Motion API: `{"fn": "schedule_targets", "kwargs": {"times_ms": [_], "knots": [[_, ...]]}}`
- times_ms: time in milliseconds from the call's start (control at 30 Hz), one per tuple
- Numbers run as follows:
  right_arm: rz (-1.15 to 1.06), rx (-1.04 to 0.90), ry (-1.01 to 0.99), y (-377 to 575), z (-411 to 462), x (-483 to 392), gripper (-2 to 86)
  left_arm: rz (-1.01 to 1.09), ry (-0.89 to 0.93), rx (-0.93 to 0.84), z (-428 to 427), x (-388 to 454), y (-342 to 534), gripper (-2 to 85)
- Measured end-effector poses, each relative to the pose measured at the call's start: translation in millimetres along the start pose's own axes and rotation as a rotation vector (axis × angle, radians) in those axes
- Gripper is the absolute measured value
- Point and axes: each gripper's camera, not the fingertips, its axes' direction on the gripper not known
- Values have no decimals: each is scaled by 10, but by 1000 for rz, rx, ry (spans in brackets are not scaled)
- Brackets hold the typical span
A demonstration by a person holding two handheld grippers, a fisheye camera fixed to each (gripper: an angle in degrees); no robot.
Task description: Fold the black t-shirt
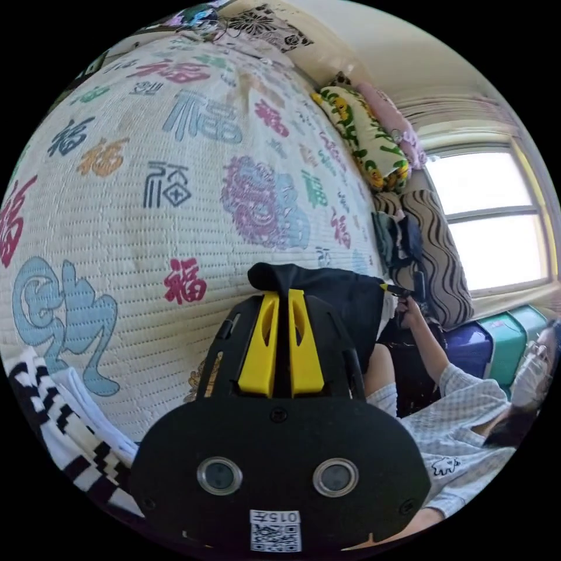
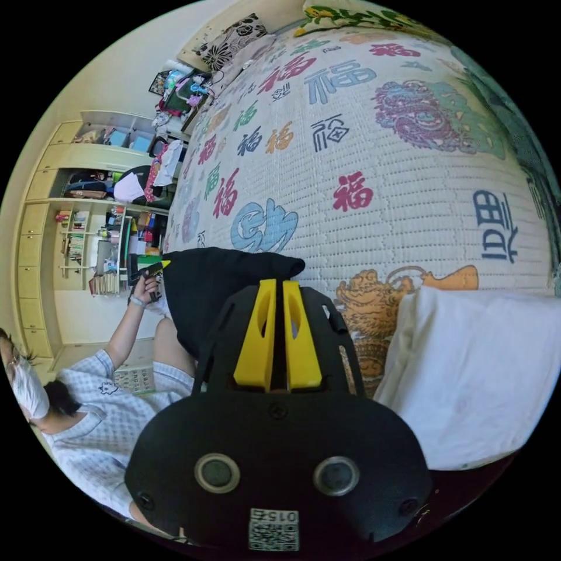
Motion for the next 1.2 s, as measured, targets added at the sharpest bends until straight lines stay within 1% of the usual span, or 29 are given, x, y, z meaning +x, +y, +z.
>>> {"fn": "schedule_targets", "kwargs": {"times_ms": [100, 167, 233, 333, 367, 433, 467, 533, 567, 633, 700, 767, 800, 833, 867, 900, 933, 967, 1000, 1033, 1067, 1100, 1133, 1200], "knots": [[3, 10, -70, -142, -213, -4, 2, 49, 18, 36, -73, 44, -114, 14], [-25, 22, -36, -337, -350, -126, 4, 53, 32, 76, -92, 17, -228, 15], [-28, 28, -1, -532, -396, -199, 11, 40, 5, 107, -34, -51, -351, 17], [15, 22, 61, -843, -279, -246, 28, -69, -94, 72, 267, -303, -413, 29], [65, 11, 123, -911, -211, -237, 33, -109, -138, 70, 321, -391, -324, 36], [116, 12, 176, -918, -148, -234, 51, -117, -103, 121, 292, -450, -71, 54], [112, 25, 136, -859, -128, -246, 72, -108, -58, 130, 268, -462, 149, 72], [79, 24, 23, -692, -88, -295, 115, -91, -43, 90, 270, -444, 543, 107], [48, 1, -7, -532, -36, -347, 126, -95, -76, 62, 290, -422, 849, 119], [36, -38, 41, -243, 66, -404, 134, -118, -112, 35, 344, -405, 1307, 131], [64, -70, 101, 36, 200, -408, 137, -176, -145, -42, 510, -431, 1795, 141], [120, -159, 89, 293, 461, -368, 137, -203, -184, -104, 675, -447, 2022, 143], [120, -144, 83, 334, 502, -377, 130, -207, -202, -84, 745, -428, 2130, 140], [138, -43, 89, 397, 490, -418, 115, -214, -208, -64, 755, -409, 2168, 139], [141, -49, 46, 391, 513, -459, 80, -217, -213, -59, 780, -372, 2204, 134], [129, -70, -5, 374, 540, -482, 63, -217, -189, -97, 841, -359, 2217, 126], [136, -102, -77, 343, 601, -524, 63, -220, -176, -113, 879, -363, 2228, 120], [139, -148, -82, 310, 673, -580, 54, -218, -176, -134, 946, -375, 2259, 101], [131, -170, -63, 293, 709, -617, 45, -215, -223, -137, 963, -384, 2292, 75], [118, -195, -6, 258, 781, -692, 31, -214, -237, -140, 964, -391, 2308, 53], [104, -203, 18, 224, 849, -763, 22, -213, -168, -145, 970, -423, 2341, 9], [103, -204, 8, 207, 871, -792, 20, -234, -103, -110, 911, -440, 2403, 2], [107, -201, -27, 177, 883, -851, 14, -230, -97, -85, 853, -421, 2444, -1], [103, -169, -18, 171, 815, -960, 8, -202, -95, -2, 581, -318, 2647, -6]]}}
